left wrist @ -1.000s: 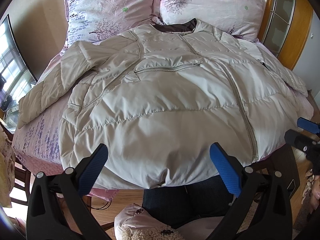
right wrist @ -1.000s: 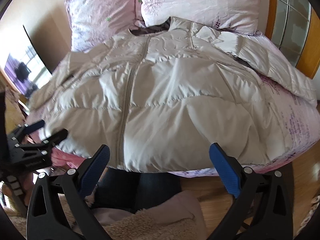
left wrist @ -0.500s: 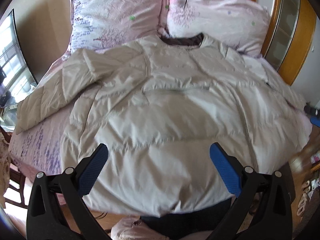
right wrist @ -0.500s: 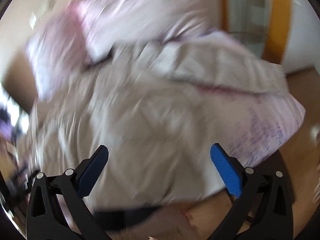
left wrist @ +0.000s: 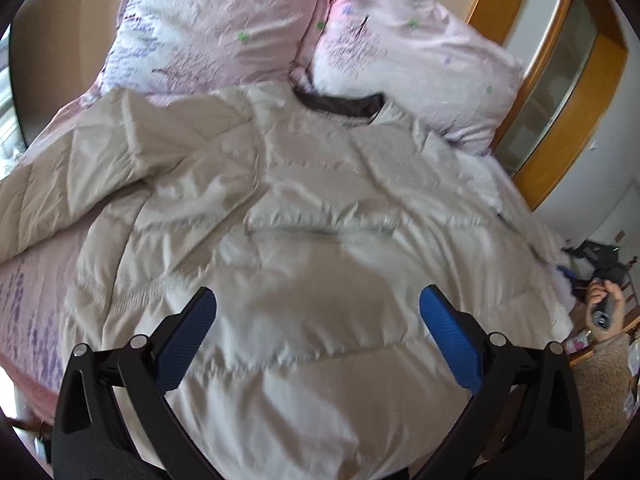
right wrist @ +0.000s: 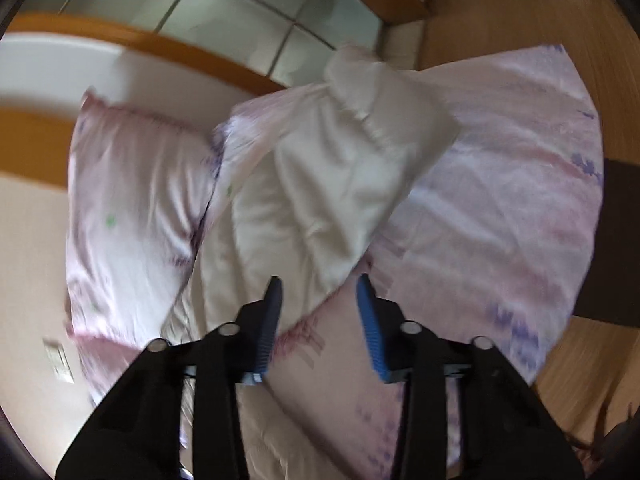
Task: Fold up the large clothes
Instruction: 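Grasp the jacket sleeve with the right gripper and lift it, then fold the held sleeve across the jacket front with the right gripper, release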
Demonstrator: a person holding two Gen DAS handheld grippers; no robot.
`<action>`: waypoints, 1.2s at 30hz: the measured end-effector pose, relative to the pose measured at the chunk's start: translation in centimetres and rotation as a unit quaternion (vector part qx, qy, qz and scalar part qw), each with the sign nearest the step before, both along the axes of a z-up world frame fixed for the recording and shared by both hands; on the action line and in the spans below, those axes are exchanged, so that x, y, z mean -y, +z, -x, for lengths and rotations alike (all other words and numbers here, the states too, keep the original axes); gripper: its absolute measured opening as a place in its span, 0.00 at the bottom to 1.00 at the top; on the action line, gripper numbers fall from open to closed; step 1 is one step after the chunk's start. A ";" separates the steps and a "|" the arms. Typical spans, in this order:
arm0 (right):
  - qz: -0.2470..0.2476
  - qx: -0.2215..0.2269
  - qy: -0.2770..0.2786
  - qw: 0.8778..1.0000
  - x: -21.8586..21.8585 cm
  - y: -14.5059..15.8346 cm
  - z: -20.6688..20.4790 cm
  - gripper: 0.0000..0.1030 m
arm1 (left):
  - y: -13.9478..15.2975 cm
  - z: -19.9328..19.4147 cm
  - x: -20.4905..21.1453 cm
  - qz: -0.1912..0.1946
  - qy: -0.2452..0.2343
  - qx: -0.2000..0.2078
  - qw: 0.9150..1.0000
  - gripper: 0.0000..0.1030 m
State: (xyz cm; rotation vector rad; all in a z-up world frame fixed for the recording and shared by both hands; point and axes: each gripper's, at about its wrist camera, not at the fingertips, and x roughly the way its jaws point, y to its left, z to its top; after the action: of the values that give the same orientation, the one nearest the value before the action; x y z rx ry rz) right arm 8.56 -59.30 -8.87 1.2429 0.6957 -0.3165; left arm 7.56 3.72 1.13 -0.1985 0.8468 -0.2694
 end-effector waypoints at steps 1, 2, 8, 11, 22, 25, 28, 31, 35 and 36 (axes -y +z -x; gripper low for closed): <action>-0.004 0.000 -0.005 1.000 0.5 -0.3 -0.2 0.35 | 0.1 -0.1 -0.2 0.009 0.000 0.008 1.000 0.98; -0.004 -0.012 -0.015 1.000 0.8 -0.6 -0.3 0.35 | 0.3 -0.3 -0.6 0.022 0.002 0.021 1.000 0.98; -0.014 -0.035 -0.076 0.996 1.7 -1.9 1.0 0.35 | 0.6 -2.6 -1.4 0.022 0.006 0.006 1.000 0.98; -0.037 -0.020 -0.081 0.996 2.9 -2.8 1.4 0.35 | 0.4 -3.9 -1.8 0.032 0.003 -0.005 0.999 0.98; 0.125 -0.041 -0.057 0.990 1.4 2.0 -3.0 0.06 | -0.7 -7.0 -3.6 0.057 0.002 -0.029 0.998 0.98; 0.179 -0.026 -0.039 0.983 -0.4 4.9 -3.9 0.06 | -0.8 -7.5 -4.1 0.061 -0.002 -0.030 0.998 0.98; 0.225 -0.005 -0.012 0.974 -2.7 7.7 -5.1 0.06 | -0.9 -7.6 -4.5 0.075 -0.005 -0.027 0.997 0.98; 0.261 0.034 0.033 0.964 -6.4 10.6 -6.2 0.06 | -0.9 -7.9 -4.8 0.096 -0.007 -0.031 0.995 0.98; 0.295 0.101 0.124 0.942 -13.2 13.6 -7.4 0.06 | -0.7 -8.4 -5.2 0.128 -0.005 -0.037 0.991 0.98; 0.304 0.116 0.157 0.933 -15.7 14.0 -7.9 0.06 | -0.6 -8.5 -5.2 0.134 -0.007 -0.038 0.990 0.98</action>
State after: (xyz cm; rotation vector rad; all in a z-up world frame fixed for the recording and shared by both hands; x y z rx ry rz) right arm 16.49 -43.59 5.10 0.5538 0.5238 -0.1000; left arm 16.08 8.92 0.54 -0.4573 0.8860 -0.3908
